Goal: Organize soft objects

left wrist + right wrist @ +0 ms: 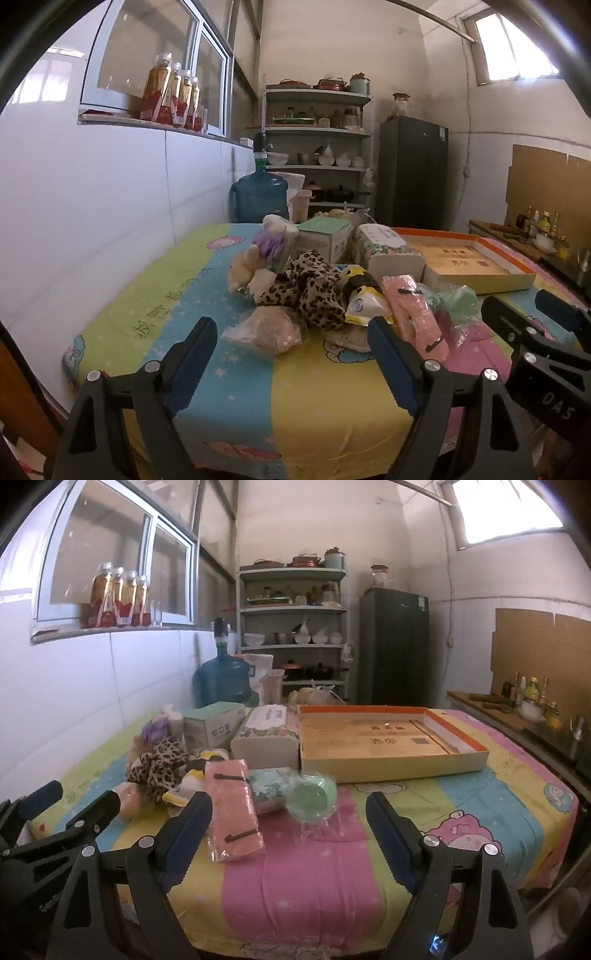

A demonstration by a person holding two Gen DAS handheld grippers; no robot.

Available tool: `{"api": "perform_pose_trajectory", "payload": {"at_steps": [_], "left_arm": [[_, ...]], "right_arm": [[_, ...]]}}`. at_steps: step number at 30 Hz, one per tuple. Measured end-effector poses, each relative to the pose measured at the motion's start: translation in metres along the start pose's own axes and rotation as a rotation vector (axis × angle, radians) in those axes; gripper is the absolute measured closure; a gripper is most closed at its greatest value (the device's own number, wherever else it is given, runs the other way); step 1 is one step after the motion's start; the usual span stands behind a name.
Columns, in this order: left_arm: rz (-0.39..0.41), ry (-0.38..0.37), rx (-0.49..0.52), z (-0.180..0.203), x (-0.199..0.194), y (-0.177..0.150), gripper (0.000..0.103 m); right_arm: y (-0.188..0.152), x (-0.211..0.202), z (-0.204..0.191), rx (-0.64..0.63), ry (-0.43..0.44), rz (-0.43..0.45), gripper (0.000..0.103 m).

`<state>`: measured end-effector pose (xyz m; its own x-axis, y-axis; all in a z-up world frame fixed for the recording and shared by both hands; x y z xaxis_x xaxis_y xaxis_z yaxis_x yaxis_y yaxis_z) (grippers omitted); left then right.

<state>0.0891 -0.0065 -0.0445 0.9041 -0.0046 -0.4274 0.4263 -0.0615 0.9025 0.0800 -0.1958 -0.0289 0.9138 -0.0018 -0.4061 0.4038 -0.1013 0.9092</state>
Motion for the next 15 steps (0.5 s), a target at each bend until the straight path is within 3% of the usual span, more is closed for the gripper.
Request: {"api": "perform_pose_trajectory", "payload": {"at_steps": [15], "left_arm": [[0.006,0.009,0.007,-0.0030,-0.0033,0.0015,0.019]], "right_arm": [[-0.0009,0.0024,0.0020,0.006,0.009,-0.002,0.017]]}}
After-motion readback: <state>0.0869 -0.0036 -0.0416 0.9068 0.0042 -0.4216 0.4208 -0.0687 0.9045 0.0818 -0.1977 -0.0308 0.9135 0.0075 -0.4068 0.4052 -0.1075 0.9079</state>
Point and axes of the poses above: each gripper's, at about its wrist camera, not at the fingertips, and x roughly the way its jaws point, z to its right, y to its top, the point moved 9 cm from there along x, roughly the way its jaws point, and after that the axes turned 4 degrees about x, right-handed, at the moved point
